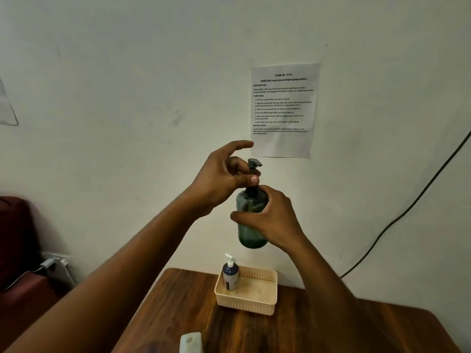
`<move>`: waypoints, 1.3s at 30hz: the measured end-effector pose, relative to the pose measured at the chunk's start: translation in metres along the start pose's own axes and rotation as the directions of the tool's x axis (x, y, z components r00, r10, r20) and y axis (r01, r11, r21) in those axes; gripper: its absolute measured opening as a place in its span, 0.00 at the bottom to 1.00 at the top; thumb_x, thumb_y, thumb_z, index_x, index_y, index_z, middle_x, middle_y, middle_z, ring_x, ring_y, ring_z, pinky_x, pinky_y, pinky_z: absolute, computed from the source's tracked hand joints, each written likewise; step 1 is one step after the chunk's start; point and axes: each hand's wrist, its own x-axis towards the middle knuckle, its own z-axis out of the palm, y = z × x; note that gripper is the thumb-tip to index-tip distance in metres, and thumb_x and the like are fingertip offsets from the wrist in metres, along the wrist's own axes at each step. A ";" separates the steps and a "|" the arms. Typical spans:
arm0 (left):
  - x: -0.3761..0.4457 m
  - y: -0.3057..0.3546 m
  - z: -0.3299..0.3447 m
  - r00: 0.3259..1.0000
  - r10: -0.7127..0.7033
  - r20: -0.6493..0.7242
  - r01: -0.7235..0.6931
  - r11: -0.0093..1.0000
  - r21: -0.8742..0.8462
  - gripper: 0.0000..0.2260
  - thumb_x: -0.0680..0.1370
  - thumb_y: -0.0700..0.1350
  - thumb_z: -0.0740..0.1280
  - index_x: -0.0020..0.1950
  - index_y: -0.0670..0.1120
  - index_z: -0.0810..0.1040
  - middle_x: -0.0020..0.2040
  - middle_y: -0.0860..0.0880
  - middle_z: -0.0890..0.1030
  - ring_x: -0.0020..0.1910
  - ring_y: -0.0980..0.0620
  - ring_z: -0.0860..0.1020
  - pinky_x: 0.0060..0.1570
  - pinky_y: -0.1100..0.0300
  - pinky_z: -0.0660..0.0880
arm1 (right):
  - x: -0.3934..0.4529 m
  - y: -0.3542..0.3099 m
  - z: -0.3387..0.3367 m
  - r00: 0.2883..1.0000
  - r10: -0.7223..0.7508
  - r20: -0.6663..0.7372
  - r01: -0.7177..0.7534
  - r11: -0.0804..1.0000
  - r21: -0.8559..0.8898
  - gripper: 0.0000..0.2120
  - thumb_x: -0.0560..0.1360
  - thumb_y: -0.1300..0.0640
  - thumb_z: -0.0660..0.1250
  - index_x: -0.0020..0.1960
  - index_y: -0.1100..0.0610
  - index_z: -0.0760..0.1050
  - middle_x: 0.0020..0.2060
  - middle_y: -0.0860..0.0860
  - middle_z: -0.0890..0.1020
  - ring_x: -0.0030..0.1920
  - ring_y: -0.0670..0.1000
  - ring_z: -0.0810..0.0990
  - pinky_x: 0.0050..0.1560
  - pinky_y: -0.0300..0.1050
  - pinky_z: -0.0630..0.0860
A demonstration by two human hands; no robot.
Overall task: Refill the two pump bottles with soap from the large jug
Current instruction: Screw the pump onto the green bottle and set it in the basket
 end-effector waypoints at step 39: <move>0.004 0.013 -0.010 0.980 -0.062 0.191 0.083 0.991 -0.102 0.41 0.78 0.28 0.71 0.84 0.51 0.58 0.54 0.40 0.88 0.57 0.44 0.87 0.54 0.61 0.82 | 0.001 -0.005 -0.014 0.999 -0.036 0.005 0.036 0.999 0.020 0.27 0.64 0.41 0.80 0.57 0.40 0.71 0.46 0.30 0.74 0.45 0.37 0.77 0.38 0.25 0.66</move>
